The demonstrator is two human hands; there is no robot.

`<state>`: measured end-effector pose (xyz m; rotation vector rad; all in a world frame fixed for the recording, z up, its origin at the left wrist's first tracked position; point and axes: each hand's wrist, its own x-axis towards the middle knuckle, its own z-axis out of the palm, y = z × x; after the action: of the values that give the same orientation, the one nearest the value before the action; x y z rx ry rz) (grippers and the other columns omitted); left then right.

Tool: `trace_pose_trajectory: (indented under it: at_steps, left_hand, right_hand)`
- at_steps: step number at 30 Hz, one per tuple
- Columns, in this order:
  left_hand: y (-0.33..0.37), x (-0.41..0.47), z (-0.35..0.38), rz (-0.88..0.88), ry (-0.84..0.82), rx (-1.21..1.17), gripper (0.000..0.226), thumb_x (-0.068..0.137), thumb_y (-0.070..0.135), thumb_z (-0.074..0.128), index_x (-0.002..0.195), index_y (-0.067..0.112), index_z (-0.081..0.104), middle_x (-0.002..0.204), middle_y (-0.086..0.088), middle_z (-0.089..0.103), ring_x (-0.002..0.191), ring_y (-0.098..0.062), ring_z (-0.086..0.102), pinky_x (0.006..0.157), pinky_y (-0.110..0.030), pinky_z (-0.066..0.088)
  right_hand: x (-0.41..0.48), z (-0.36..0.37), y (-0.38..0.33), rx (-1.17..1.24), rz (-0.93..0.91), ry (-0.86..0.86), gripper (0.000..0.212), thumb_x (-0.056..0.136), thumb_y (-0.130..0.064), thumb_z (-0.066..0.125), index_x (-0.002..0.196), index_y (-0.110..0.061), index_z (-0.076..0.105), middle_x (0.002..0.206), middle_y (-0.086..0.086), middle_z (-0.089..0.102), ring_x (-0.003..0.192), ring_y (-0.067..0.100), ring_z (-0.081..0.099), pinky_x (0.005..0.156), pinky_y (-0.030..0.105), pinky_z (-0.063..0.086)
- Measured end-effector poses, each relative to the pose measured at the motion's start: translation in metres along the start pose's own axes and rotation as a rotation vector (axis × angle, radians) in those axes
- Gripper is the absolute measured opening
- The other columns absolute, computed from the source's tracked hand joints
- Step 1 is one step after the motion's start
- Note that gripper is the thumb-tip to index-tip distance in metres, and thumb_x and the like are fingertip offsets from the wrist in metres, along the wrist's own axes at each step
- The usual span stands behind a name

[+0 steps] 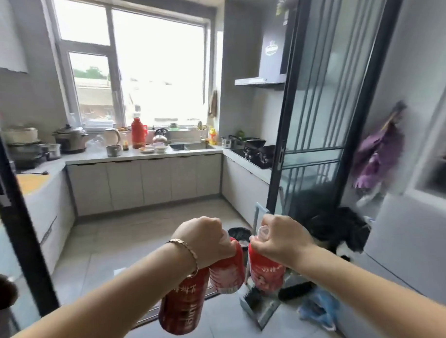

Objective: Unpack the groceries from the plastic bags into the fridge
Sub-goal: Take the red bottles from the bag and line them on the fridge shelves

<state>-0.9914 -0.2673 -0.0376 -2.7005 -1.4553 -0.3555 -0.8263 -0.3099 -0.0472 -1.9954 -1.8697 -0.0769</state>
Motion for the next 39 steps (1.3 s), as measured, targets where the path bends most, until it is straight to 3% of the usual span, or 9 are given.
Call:
trace_pose_trajectory:
  at_steps: [6,10,16,19,22,29,34,37,39]
  left_hand:
    - [0.09,0.131,0.012,0.244,0.019,0.033,0.035,0.09,0.048,0.044,0.09,0.014,0.056,0.095,-0.004,0.064,0.09,-0.024,0.061,0.067,-0.023,0.039]
    - [0.144,0.217,0.037,0.365,0.04,-0.007,0.038,0.087,0.051,0.043,0.081,0.014,0.051,0.07,0.001,0.051,0.071,-0.021,0.054,0.061,-0.025,0.04]
    - [0.233,0.351,0.06,0.593,0.034,-0.117,0.034,0.087,0.048,0.045,0.073,0.017,0.042,0.064,0.004,0.044,0.07,-0.021,0.052,0.062,-0.027,0.039]
    - [0.276,0.404,0.059,0.705,0.036,-0.138,0.036,0.089,0.051,0.043,0.08,0.016,0.043,0.065,0.005,0.043,0.072,-0.021,0.051,0.063,-0.027,0.04]
    - [0.339,0.462,0.058,0.821,0.031,-0.151,0.035,0.092,0.049,0.042,0.092,0.015,0.049,0.084,0.0,0.057,0.083,-0.022,0.06,0.068,-0.028,0.043]
    - [0.462,0.536,0.069,0.984,0.075,-0.221,0.04,0.095,0.046,0.037,0.104,0.012,0.055,0.103,-0.006,0.061,0.096,-0.024,0.059,0.075,-0.031,0.043]
    - [0.568,0.58,0.071,1.013,0.162,-0.282,0.04,0.096,0.045,0.038,0.105,0.011,0.056,0.103,-0.008,0.061,0.095,-0.025,0.059,0.075,-0.031,0.044]
    - [0.637,0.611,0.056,1.025,0.21,-0.349,0.031,0.1,0.033,0.036,0.123,0.016,0.046,0.112,-0.008,0.052,0.101,-0.025,0.055,0.078,-0.031,0.047]
    - [0.671,0.63,0.045,1.013,0.24,-0.393,0.027,0.099,0.033,0.038,0.113,0.012,0.048,0.101,-0.007,0.05,0.091,-0.024,0.055,0.07,-0.03,0.045]
  right_hand:
    - [0.045,-0.043,0.123,0.012,0.268,0.075,0.027,0.079,-0.038,0.063,0.089,-0.013,0.062,0.085,0.0,0.064,0.084,0.021,0.06,0.066,0.025,0.043]
    - [0.074,-0.061,0.193,-0.049,0.42,0.096,0.026,0.081,-0.037,0.062,0.088,-0.012,0.06,0.081,-0.003,0.059,0.081,0.019,0.056,0.065,0.024,0.04]
    - [0.126,-0.089,0.303,-0.103,0.666,0.198,0.022,0.082,-0.033,0.058,0.075,-0.013,0.051,0.075,-0.001,0.059,0.077,0.02,0.055,0.06,0.027,0.038]
    - [0.145,-0.105,0.352,-0.087,0.788,0.259,0.023,0.081,-0.036,0.058,0.08,-0.014,0.051,0.071,-0.006,0.053,0.079,0.02,0.056,0.06,0.026,0.038]
    - [0.158,-0.13,0.418,-0.114,0.908,0.321,0.025,0.08,-0.038,0.058,0.083,-0.014,0.053,0.078,-0.002,0.058,0.08,0.021,0.058,0.059,0.028,0.04]
    - [0.151,-0.181,0.535,-0.142,0.997,0.403,0.032,0.079,-0.03,0.058,0.057,-0.015,0.04,0.056,-0.001,0.044,0.054,0.016,0.044,0.053,0.029,0.032]
    - [0.142,-0.224,0.626,-0.237,0.994,0.464,0.027,0.081,-0.034,0.062,0.069,-0.01,0.055,0.064,-0.001,0.059,0.061,0.016,0.057,0.057,0.029,0.047]
    - [0.139,-0.261,0.687,-0.287,0.977,0.607,0.03,0.078,-0.03,0.064,0.06,-0.015,0.045,0.057,-0.005,0.05,0.055,0.014,0.048,0.05,0.027,0.038]
    - [0.14,-0.285,0.715,-0.348,0.991,0.727,0.03,0.077,-0.032,0.065,0.06,-0.015,0.047,0.057,-0.004,0.051,0.058,0.017,0.05,0.052,0.029,0.036]
